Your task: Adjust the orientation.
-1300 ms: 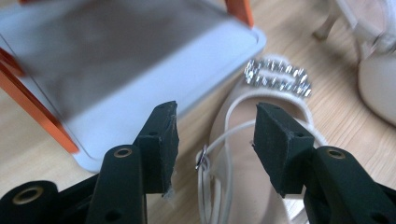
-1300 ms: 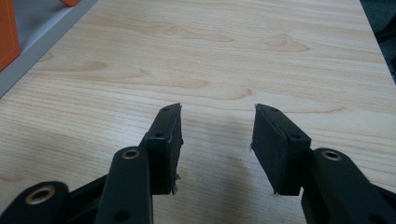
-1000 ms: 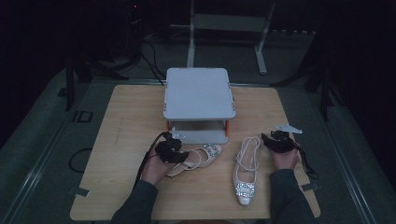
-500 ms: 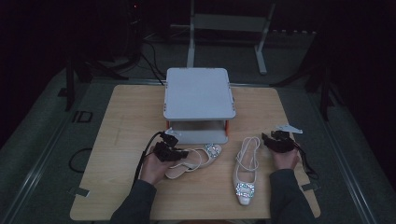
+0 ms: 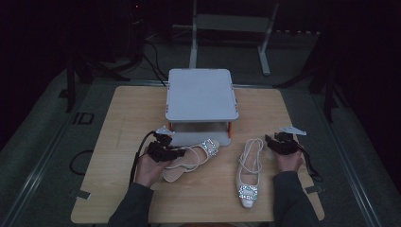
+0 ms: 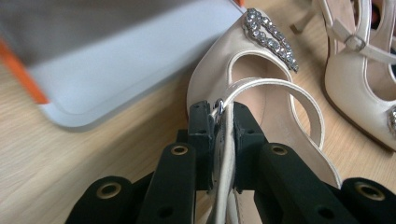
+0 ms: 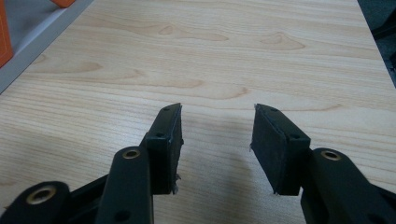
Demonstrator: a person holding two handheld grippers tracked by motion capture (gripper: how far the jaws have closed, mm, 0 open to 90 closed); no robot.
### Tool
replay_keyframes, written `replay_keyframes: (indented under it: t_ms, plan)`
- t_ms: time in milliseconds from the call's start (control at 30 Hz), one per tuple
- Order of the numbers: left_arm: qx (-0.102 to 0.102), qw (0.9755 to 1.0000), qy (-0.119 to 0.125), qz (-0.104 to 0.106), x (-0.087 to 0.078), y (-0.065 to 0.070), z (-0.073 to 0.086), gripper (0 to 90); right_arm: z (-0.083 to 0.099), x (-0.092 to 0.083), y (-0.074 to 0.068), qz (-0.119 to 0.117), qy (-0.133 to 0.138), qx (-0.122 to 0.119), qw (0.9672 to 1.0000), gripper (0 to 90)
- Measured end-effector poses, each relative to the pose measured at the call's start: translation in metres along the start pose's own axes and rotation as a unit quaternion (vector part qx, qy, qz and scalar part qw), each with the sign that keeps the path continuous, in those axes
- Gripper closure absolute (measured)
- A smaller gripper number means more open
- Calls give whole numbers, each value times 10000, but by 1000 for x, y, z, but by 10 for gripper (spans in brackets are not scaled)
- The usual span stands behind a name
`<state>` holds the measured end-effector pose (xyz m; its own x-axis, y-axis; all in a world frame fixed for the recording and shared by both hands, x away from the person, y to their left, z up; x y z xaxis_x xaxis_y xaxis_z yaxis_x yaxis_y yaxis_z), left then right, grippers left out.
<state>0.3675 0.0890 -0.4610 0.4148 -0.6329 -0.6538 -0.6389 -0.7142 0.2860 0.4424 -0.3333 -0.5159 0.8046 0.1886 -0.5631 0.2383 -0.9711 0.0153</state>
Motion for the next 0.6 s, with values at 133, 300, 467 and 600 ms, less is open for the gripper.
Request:
replay_keyframes:
  t_ms: [133, 300, 467, 600]
  plan:
    - [-89, 9998, 119, -137, -13, -8, 1, 816, 0, 0, 0, 6, -5, 2, 10000, 525]
    - [-238, 9990, 257, -285, -29, -19, 3, 816, 0, 1, 0, 7, -13, -6, 10000, 525]
    - [-398, 9975, 391, -429, -43, -29, 5, 815, 0, 2, -1, 10, -33, -25, 10000, 525]
    - [-526, 9953, 522, -621, -53, -38, 8, 815, 0, 2, -1, 2, -35, -34, 10000, 525]
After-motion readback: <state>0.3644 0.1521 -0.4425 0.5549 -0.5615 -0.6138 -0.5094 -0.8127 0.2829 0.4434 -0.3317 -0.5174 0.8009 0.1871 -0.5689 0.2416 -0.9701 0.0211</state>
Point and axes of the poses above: each handheld gripper's, and its own axes: x roughly forward along the jaws, z roughly out of its underside, y roughly to its right, the point moved 4 cm from there along x, roughly forward along the jaws, and after that the axes turned 2 degrees about y, right-handed, at the moved point
